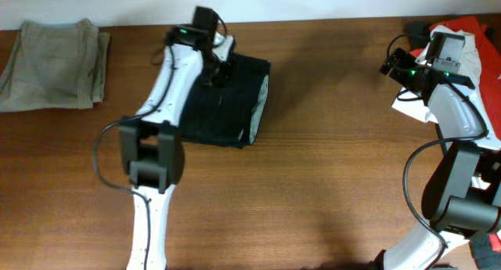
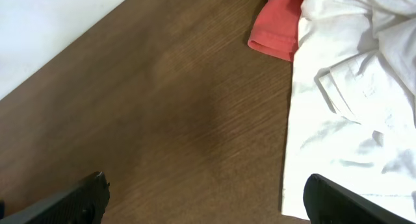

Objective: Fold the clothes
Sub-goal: 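Fold the pants again with the left gripper, pressing the fold flat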

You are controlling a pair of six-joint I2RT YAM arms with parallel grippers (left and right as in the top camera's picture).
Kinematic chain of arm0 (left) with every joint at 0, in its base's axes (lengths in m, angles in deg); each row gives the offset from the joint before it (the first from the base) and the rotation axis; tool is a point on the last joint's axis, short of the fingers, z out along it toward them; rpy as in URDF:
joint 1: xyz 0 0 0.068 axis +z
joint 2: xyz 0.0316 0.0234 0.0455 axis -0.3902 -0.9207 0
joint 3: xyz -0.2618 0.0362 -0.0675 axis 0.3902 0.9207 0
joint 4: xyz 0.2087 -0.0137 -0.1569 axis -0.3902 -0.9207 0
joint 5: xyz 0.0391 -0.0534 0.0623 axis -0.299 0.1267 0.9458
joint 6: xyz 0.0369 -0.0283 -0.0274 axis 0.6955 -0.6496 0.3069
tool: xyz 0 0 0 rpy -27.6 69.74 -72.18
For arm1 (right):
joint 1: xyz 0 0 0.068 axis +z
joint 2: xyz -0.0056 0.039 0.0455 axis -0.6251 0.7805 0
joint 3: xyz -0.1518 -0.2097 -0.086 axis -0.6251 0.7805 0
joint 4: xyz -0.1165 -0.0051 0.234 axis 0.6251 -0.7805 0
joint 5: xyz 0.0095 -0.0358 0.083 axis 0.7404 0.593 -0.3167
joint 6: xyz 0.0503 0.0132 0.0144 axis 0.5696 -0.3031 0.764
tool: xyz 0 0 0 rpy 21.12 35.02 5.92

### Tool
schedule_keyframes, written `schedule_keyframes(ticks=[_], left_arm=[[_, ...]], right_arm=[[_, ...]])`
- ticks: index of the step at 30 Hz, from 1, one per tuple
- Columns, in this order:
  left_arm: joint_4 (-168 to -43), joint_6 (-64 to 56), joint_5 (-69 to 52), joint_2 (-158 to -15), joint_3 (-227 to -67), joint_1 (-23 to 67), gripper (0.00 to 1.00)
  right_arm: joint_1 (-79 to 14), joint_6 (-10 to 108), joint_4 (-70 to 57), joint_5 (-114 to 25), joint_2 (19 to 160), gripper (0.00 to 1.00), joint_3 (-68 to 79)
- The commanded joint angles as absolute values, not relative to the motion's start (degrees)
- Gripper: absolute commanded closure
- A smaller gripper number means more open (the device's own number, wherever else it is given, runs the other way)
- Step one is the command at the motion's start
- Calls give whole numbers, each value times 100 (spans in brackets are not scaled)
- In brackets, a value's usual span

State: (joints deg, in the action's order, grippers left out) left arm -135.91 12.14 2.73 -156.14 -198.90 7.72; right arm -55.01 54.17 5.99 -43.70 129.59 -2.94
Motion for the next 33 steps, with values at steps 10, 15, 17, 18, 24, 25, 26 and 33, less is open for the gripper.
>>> schedule_keyframes(ticks=[10,15,17,18,24,25,26,33], left_arm=[[-12382,1037,-72,-16328,-20011,104,78],[-14151,1035,48,-15415,-21600,138,51],[-15259,991,813,-15334,-21737,169,49],[-15685,991,846,-15334,-21731,219,49],[-16771,995,798,-15369,-21259,458,72],[-16717,995,798,-15369,-20970,425,87],[-16526,993,796,-15369,-20487,416,99],[-14432,993,-863,-15369,-17836,182,100]], right_arm=[[-5520,5404,621,-4339,12887,1,-353],[-5520,5404,621,-4339,12887,1,-353],[-5520,5406,621,-4342,12887,1,-353],[-5520,5404,621,-4342,12887,1,-353],[-5520,5404,621,-4339,12887,1,-353],[-5520,5404,621,-4339,12887,1,-353],[-5520,5404,621,-4339,12887,1,-353],[-5520,5404,621,-4339,12887,1,-353]])
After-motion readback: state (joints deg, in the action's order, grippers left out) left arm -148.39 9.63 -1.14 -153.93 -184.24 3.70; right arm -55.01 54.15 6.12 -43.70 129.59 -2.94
